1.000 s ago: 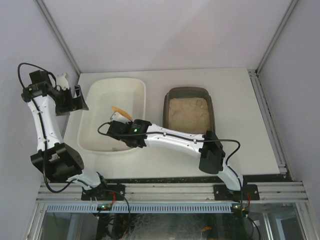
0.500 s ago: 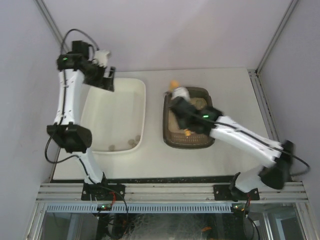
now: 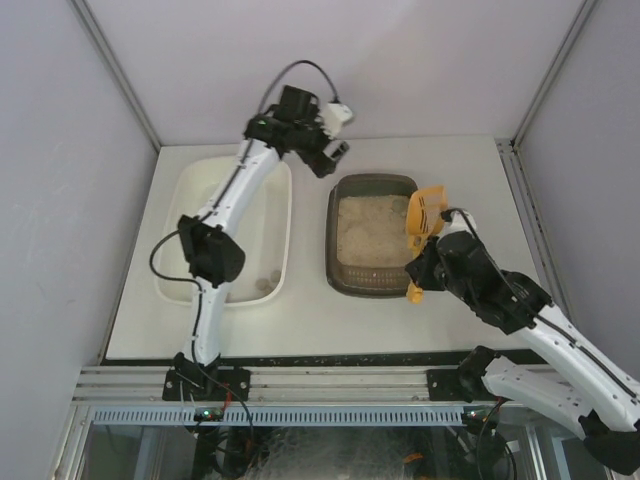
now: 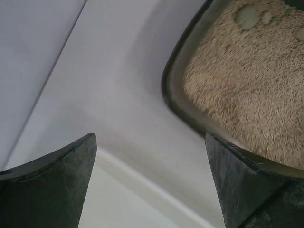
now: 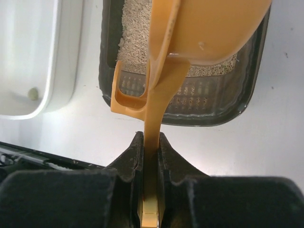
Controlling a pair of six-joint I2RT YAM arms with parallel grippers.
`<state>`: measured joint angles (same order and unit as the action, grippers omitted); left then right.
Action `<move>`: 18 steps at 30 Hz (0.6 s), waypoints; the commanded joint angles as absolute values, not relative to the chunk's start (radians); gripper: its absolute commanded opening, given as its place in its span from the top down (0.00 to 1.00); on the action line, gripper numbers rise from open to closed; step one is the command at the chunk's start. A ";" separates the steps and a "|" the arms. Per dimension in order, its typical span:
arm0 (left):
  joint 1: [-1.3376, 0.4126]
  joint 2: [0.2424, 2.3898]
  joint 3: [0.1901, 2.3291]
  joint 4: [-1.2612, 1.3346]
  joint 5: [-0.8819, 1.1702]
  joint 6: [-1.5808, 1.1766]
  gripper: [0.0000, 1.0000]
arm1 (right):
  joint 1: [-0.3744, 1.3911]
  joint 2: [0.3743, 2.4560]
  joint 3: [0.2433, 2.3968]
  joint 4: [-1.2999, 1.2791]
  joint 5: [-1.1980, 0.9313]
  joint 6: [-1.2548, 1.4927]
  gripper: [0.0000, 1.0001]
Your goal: Clean the litter box
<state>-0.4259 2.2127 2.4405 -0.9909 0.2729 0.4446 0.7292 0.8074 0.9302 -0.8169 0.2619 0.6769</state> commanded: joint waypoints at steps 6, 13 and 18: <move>-0.615 2.422 2.514 -0.752 0.091 0.510 0.00 | 0.638 0.671 0.867 -0.777 0.160 0.752 1.00; -0.597 2.497 2.526 -0.649 0.030 0.479 0.00 | 0.576 0.663 0.841 -0.765 0.104 0.715 1.00; -0.548 2.523 2.547 -0.604 0.020 0.465 0.07 | 0.507 0.667 0.807 -0.718 0.018 0.704 1.00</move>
<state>-0.5850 2.5217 2.4802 -0.7010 0.0444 0.4885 0.5518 0.6693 0.8238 -0.7998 0.0948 0.7204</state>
